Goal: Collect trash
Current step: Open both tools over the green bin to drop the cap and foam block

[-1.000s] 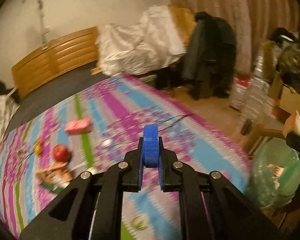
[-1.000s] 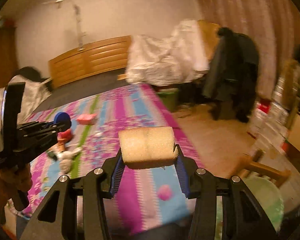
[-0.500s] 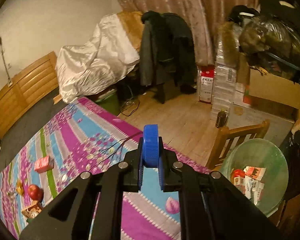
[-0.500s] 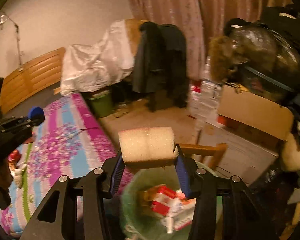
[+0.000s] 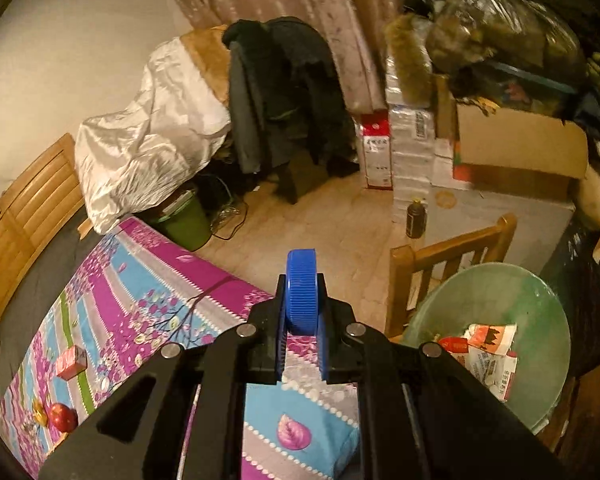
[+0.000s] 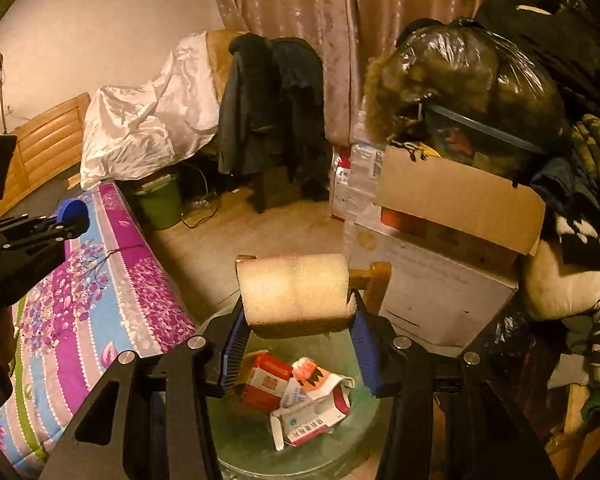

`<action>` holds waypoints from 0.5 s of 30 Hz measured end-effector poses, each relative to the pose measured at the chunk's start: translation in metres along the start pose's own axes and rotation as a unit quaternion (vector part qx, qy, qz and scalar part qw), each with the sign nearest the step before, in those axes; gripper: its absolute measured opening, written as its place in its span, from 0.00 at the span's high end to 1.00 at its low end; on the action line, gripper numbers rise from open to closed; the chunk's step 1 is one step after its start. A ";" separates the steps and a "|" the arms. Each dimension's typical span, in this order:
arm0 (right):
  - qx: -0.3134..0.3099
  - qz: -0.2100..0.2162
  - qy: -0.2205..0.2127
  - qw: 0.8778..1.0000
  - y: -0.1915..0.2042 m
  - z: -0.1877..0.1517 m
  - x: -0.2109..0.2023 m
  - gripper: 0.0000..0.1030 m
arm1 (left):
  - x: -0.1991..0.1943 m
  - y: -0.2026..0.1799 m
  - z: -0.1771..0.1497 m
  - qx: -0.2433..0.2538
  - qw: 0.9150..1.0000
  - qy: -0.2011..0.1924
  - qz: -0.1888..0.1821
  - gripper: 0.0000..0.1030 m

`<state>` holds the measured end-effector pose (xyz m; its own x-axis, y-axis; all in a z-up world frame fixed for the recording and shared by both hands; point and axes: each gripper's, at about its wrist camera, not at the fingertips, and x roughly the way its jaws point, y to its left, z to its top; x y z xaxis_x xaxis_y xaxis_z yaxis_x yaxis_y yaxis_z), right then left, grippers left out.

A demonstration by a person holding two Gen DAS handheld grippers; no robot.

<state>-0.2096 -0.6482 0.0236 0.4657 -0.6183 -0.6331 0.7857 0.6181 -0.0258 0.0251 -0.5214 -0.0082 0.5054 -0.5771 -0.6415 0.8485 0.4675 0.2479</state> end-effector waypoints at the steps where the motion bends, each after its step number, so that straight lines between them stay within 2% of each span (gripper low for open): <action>1: 0.001 -0.002 0.001 1.000 -0.002 -0.001 0.001 0.53 | 0.002 -0.005 0.000 0.005 1.000 0.002 -0.002 0.90; 15: 0.012 -0.015 0.026 0.999 -0.023 -0.010 0.014 0.53 | 0.025 -0.061 -0.002 0.056 0.998 0.024 -0.035 0.90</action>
<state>-0.2253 -0.6659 0.0076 0.4212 -0.6101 -0.6711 0.8087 0.5877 -0.0267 -0.0143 -0.5633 -0.0408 0.4384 -0.5712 -0.6939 0.8949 0.3486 0.2785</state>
